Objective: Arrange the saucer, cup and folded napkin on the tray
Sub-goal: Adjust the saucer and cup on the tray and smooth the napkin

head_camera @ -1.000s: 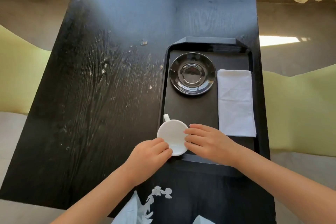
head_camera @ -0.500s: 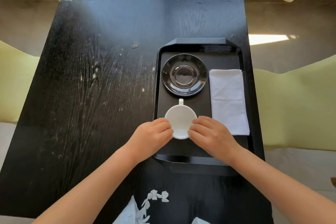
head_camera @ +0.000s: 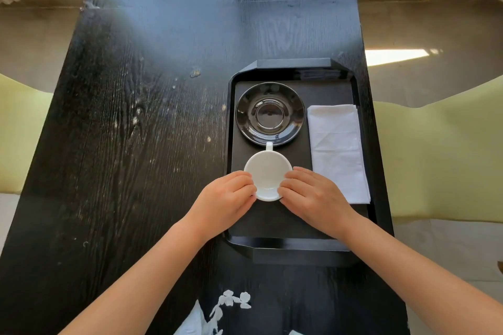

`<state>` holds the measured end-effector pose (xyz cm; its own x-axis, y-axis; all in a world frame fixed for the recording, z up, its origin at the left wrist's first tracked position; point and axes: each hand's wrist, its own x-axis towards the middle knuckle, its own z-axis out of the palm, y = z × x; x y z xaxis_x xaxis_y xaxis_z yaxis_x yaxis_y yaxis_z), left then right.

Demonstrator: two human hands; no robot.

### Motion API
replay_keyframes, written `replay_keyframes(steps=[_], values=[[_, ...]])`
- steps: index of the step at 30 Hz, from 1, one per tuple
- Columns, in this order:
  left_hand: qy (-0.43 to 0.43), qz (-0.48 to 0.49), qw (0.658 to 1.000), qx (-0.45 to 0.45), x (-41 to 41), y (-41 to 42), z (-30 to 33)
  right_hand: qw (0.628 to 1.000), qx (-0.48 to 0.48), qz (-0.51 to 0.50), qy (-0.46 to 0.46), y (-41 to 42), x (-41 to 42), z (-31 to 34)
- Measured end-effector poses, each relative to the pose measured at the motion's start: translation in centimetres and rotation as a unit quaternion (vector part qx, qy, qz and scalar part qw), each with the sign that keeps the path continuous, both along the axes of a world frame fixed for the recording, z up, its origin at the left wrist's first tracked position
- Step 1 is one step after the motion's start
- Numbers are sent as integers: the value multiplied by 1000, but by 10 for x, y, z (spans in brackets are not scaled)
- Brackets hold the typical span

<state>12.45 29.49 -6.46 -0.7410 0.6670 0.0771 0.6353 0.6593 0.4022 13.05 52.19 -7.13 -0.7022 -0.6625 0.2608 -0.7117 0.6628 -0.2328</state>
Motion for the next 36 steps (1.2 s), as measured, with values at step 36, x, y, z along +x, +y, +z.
replay_keyframes(steps=[36], values=[[-38, -192, 938, -286, -128, 161, -23, 910, 81, -367, -176, 51, 18, -35]])
